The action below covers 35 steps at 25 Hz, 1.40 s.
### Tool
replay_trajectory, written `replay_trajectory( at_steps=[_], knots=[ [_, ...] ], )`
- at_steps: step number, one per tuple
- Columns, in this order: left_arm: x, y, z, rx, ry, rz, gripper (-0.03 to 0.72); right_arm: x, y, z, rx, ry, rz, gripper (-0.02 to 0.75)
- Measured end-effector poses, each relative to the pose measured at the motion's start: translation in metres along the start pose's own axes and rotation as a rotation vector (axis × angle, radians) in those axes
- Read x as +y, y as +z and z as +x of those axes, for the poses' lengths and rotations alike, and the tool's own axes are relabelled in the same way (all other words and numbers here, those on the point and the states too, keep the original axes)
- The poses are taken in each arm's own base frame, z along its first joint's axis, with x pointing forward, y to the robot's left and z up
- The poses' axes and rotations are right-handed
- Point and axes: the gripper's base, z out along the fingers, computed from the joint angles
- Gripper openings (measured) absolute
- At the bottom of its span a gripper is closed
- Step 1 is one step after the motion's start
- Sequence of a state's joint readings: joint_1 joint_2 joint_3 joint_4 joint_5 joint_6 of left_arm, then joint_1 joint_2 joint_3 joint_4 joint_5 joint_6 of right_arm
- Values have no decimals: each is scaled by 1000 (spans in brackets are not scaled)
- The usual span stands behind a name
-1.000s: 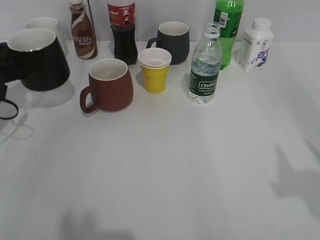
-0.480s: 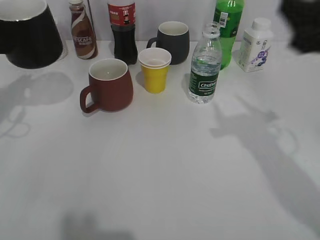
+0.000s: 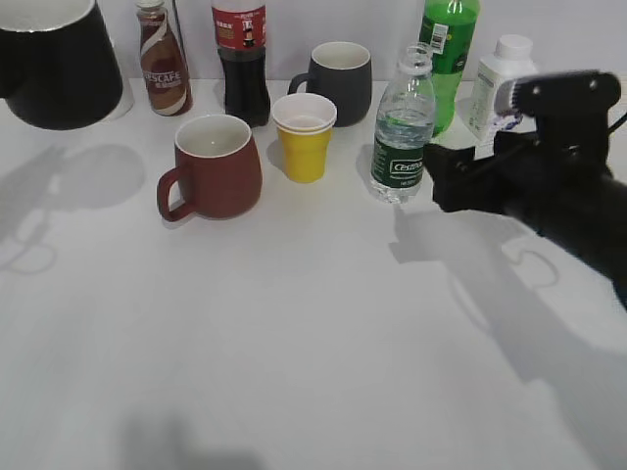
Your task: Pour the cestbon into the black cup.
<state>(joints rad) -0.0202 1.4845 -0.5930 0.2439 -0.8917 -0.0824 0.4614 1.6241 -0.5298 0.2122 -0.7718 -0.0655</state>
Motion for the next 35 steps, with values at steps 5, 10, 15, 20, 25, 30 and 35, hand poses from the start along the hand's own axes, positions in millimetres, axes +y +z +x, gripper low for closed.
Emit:
replay_trajectory(
  at_steps=[5,10,15,20,25,30,35],
  knots=[
    [-2,-2,-4,-8,18,17,34,2,13,21,3,2,-23,673],
    [-2,-2,-5,-9,20,19,34,8,30,27,-13,0,-68,673],
    [-2,-2,-2,20,21,17,34,12,54,28,-23,11,-76,673],
    [-2,-2,-1,31,30,26,34,18,89,30,-27,25,-87,672],
    [-10,-3,3,72,104,106,34,22,115,33,17,43,-88,510],
    [-20,-5,3,137,119,148,34,25,111,25,83,29,-103,464],
    [-45,-9,-2,171,86,228,34,37,90,-9,102,-180,-247,464]
  ],
)
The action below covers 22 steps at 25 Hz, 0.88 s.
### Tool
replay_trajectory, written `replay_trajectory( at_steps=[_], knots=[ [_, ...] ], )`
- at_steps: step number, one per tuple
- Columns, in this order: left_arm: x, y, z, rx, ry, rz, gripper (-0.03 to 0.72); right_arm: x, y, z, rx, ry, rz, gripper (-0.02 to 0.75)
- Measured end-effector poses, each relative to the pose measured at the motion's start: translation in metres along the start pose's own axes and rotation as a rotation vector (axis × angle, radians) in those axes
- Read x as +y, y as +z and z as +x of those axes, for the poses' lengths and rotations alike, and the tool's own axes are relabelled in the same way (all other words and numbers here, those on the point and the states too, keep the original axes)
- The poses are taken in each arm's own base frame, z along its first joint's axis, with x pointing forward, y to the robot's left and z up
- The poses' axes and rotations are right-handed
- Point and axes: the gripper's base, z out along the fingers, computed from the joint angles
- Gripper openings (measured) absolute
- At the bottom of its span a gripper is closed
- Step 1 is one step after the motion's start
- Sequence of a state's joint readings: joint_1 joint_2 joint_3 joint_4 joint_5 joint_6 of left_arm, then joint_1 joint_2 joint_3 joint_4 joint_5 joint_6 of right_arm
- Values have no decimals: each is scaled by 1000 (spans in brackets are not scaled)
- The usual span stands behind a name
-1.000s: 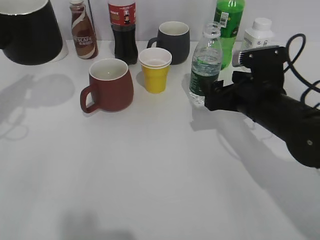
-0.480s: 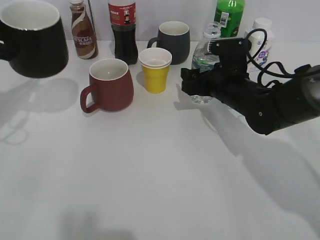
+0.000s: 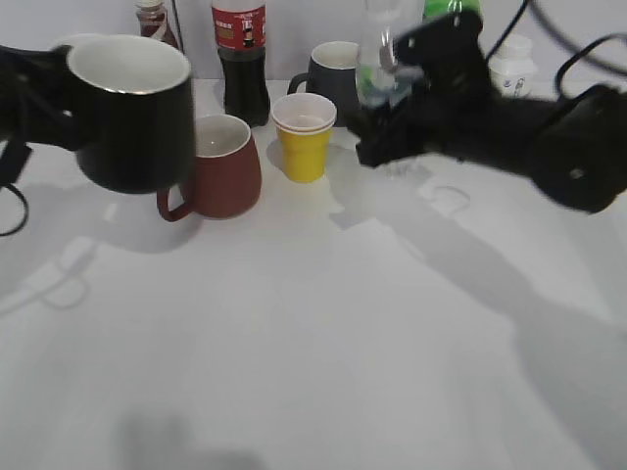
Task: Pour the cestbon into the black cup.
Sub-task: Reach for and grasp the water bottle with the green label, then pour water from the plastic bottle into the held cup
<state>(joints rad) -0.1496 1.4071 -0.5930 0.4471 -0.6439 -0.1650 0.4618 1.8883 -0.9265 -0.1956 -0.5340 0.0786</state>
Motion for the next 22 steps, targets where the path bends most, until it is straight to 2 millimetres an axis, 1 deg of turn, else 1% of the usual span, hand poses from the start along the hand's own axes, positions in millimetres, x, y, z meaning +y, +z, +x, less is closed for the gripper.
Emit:
replay_trajectory(
  at_steps=[3,5,6,9,12,16,18,22],
  knots=[
    [-24,3,-3,1,-31,85,34,6,-23,-39,-107,-154,-62,464],
    [-40,4,-6,-3,-34,141,34,12,-37,-57,-160,-285,-109,464],
    [-48,5,-7,-6,-31,171,34,14,-43,-65,-183,-344,-127,464],
    [-70,4,-11,-17,-22,248,34,19,-54,-80,-213,-511,-169,464],
    [-88,2,-13,-16,-12,310,34,20,-56,-85,-201,-654,-175,464],
    [-103,0,-11,17,4,355,33,23,-55,-84,-170,-827,-165,464],
    [-106,0,-10,24,2,363,33,30,-55,-84,-184,-903,-178,464],
    [-105,2,-7,51,-33,340,33,49,-55,-85,-229,-1081,-210,464]
  ],
)
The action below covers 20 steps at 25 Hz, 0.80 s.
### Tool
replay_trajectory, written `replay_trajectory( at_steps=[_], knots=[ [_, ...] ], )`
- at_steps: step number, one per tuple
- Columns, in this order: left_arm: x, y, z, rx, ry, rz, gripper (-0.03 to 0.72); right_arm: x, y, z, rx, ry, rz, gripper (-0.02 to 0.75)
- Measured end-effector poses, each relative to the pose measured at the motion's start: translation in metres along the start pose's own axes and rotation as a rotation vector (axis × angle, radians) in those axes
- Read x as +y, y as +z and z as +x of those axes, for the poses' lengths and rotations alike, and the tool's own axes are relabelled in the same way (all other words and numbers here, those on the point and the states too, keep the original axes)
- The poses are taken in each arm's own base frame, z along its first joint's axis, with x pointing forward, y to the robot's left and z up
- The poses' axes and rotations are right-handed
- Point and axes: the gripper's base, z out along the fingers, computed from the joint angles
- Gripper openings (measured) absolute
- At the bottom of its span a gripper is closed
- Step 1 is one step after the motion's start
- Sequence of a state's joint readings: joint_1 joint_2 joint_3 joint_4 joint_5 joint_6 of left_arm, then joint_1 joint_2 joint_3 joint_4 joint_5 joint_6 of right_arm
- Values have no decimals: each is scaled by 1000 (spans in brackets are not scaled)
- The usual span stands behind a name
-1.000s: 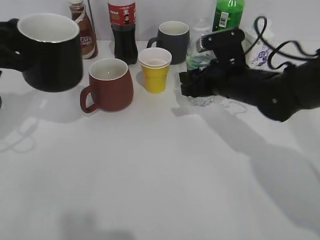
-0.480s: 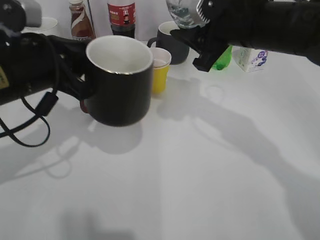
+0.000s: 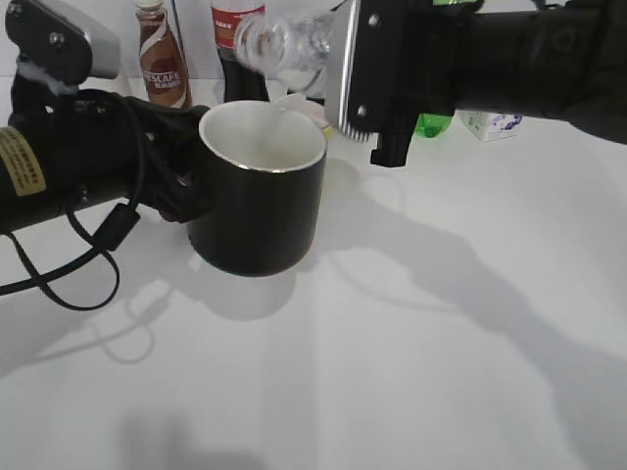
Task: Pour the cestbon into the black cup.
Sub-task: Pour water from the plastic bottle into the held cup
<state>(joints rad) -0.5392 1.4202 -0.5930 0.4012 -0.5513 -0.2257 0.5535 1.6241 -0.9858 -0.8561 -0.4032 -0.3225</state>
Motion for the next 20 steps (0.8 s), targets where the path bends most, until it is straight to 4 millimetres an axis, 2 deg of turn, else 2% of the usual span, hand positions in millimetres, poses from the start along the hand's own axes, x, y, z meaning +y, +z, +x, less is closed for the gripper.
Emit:
replay_trajectory(
  at_steps=[3,20],
  knots=[
    [0,1,2,9,-5,-3,33,1,1,-4,-9,-96,-2,464],
    [1,1,2,12,-9,-5,33,-6,0,6,111,-447,61,464]
  ],
)
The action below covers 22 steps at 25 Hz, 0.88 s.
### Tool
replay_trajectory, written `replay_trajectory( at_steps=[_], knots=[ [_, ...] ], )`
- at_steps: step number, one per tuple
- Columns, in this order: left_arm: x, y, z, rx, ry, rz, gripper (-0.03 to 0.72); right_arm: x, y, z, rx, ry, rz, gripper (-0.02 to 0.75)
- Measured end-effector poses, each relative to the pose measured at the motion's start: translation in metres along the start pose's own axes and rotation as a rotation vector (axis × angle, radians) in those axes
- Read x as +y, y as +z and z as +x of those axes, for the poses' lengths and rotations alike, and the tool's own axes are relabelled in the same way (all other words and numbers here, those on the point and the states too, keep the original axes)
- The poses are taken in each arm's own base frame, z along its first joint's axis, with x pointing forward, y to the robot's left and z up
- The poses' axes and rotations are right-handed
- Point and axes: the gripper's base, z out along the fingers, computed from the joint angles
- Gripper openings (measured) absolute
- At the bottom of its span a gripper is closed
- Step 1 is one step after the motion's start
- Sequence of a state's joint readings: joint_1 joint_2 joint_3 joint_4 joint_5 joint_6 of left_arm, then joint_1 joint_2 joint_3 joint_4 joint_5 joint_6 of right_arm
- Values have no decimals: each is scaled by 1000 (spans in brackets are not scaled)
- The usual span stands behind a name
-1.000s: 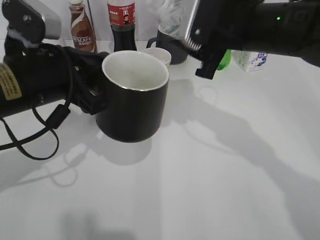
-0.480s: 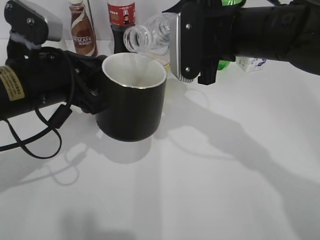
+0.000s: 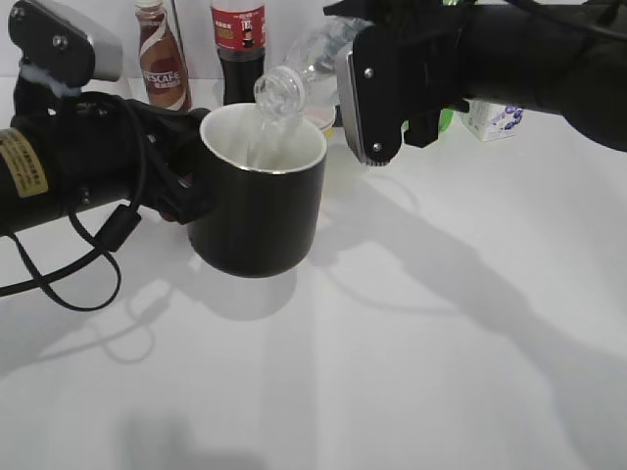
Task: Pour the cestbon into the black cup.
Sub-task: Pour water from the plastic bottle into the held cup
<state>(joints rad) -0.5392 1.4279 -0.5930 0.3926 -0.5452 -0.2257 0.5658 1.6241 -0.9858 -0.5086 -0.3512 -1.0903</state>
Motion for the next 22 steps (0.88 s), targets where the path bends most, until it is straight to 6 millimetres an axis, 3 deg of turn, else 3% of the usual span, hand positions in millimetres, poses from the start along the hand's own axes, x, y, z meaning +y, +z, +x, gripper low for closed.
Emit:
replay_trajectory(
  at_steps=[7,22],
  knots=[
    [0,0,0,0,0,0,33,-9,0,2,23,-64,94,464],
    [0,-1,1,5,0,-1,33,-12,0,2,25,-121,116,464]
  ],
)
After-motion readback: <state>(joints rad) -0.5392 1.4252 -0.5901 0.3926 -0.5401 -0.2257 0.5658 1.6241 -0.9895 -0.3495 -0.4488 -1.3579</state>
